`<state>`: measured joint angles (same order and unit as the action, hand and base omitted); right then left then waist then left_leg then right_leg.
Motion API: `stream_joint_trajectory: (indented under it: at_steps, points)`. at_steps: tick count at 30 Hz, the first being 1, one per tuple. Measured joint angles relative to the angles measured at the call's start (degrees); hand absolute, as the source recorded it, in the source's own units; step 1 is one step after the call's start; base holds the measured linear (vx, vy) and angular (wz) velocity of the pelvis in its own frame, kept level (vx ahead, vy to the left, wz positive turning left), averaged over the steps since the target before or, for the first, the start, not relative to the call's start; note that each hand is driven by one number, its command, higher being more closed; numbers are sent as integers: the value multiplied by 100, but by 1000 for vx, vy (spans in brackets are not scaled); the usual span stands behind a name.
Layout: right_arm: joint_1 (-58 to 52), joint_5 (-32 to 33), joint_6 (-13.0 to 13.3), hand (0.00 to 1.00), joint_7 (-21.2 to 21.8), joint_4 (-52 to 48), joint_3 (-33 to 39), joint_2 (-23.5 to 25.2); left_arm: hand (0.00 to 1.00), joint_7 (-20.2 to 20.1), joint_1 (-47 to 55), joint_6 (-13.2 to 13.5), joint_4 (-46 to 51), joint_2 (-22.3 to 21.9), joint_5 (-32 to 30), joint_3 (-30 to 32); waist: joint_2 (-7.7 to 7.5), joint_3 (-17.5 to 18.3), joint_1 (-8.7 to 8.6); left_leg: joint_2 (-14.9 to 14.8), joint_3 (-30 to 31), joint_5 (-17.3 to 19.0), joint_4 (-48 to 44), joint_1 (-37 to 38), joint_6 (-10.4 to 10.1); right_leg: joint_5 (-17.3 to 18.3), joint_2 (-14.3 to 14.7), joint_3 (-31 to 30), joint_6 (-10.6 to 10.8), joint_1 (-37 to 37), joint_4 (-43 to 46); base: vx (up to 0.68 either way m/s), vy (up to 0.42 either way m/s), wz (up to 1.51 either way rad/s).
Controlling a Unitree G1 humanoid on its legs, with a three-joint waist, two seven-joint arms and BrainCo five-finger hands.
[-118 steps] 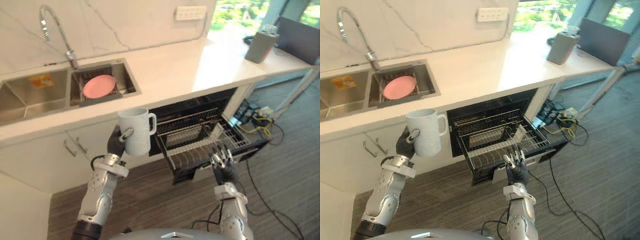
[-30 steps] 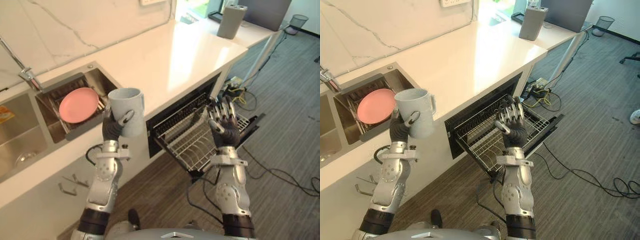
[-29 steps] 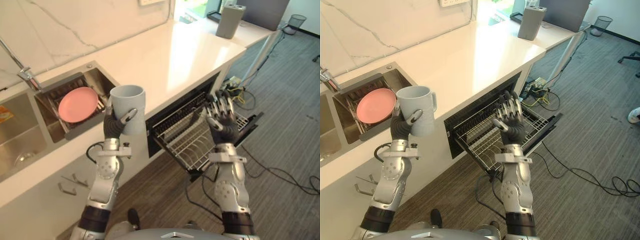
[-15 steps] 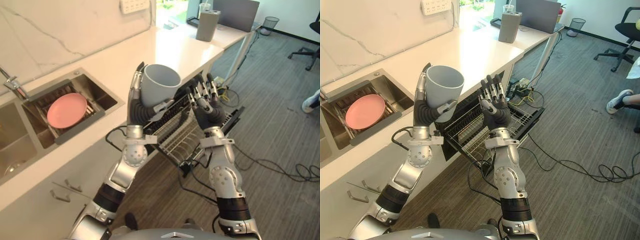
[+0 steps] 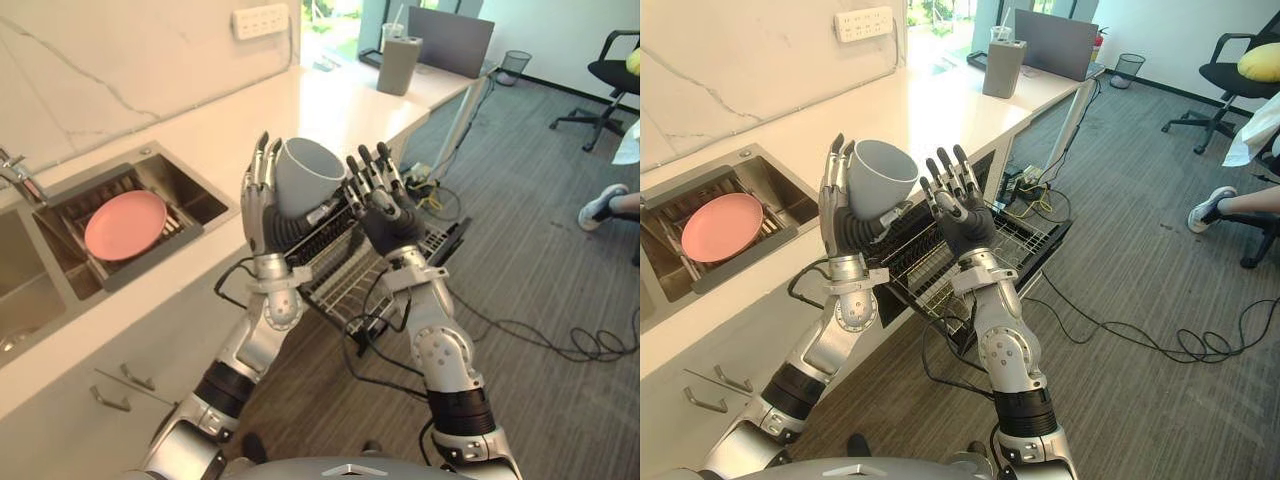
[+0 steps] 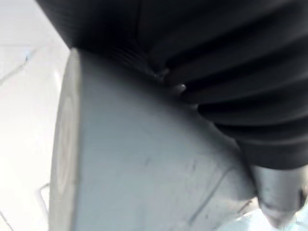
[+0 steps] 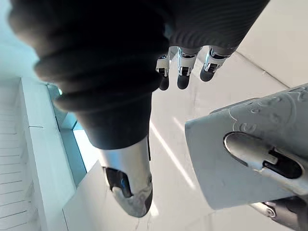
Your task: Walk over to the sink, pick up the cup, carry it to the dishwasher, place the cup inside the dishwasher, then close the dishwasher door
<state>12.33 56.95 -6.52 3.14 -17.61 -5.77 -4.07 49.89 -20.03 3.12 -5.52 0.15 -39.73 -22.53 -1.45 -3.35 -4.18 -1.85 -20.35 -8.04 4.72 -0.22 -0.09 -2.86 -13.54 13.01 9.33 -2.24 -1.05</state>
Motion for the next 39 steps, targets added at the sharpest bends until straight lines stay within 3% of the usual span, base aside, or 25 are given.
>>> stream_joint_trajectory:
  at_steps: [4,10,20,30,39]
  points:
    - [0,186,0,0,-3,1,-117,-1,100,633,-1,-335,-4,5,-774,21,1,1,46,18,198,-23,-17,-36,-16,-1,0,53,-1,3,0,1,-7,5]
    - [9,464,-2,0,-73,2,-363,-179,100,1120,-1,-752,-4,135,-1519,43,-3,8,85,26,340,-65,-15,-73,-23,-1,1,125,-1,3,20,-6,-2,6]
    - [129,679,-275,0,-60,67,-717,-386,100,1150,-201,-925,-16,440,-1678,-90,-17,44,58,27,464,-94,22,-99,-26,17,-1,202,-12,2,109,-30,3,5]
    - [360,661,-273,0,-89,394,-1063,-480,100,1145,-348,-932,-255,587,-1659,-619,-25,217,63,26,602,-162,24,-195,-42,5,-1,354,-30,10,121,-15,-1,7]
    - [659,543,-243,0,-462,588,-1187,-507,100,1099,-359,-922,-317,612,-1605,-839,-22,225,79,25,618,-179,24,-195,-42,-1,0,359,-37,10,142,0,0,0]
